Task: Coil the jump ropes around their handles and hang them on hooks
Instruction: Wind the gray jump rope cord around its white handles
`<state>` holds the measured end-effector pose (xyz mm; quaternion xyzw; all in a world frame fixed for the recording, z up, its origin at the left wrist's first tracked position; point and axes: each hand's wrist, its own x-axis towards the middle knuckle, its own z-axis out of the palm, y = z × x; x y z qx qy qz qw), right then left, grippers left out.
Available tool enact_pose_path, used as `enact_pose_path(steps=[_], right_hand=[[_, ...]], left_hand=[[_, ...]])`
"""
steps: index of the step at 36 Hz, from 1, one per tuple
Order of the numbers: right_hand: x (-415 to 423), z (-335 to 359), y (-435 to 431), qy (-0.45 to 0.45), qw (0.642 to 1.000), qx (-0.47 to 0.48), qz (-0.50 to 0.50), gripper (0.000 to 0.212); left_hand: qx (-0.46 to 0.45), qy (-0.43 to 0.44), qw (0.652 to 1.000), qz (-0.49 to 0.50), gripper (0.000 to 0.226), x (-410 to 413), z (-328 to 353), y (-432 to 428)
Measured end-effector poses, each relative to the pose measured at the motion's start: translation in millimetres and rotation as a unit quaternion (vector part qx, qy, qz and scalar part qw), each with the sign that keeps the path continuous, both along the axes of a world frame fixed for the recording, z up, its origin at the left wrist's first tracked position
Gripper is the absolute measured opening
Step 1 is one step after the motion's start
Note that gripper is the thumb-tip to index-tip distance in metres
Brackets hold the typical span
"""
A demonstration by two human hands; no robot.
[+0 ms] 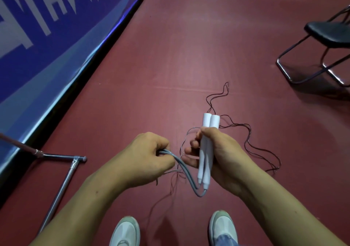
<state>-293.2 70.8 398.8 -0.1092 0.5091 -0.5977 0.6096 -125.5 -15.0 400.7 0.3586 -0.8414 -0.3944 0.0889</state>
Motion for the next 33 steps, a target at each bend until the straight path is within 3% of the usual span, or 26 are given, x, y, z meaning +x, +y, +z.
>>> enact_pose_path(steps=[7, 13, 17, 20, 23, 27, 33], right_hand=[[-3, 5, -1, -0.029, 0.998, -0.028, -0.05, 0.026], [4, 1, 4, 0.149, 0.985, -0.021, 0.085, 0.028], [7, 6, 12, 0.132, 0.972, -0.003, 0.193, 0.029], [6, 5, 14, 0.188, 0.954, 0.023, 0.233, 0.026], [5, 4, 15, 0.239, 0.936, 0.035, 0.254, 0.027], [5, 6, 18, 0.24, 0.931, 0.045, 0.272, 0.029], [8, 10, 20, 0.187, 0.933, 0.032, 0.306, 0.035]], left_hand=[[0.013, -0.03, 0.999, 0.031, 0.029, 4, -1, -2], [-0.02, -0.008, 0.999, 0.031, 0.019, 2, 2, 0], [-0.005, 0.014, 1.0, 0.012, 0.016, 3, 3, -1], [0.038, 0.035, 0.999, -0.012, 0.004, 5, 10, -3], [0.083, 0.047, 0.994, -0.05, 0.014, 11, 16, -9], [0.09, 0.033, 0.992, -0.081, 0.008, 15, 21, -17], [0.021, 0.031, 0.998, -0.049, 0.021, 11, 15, -14]])
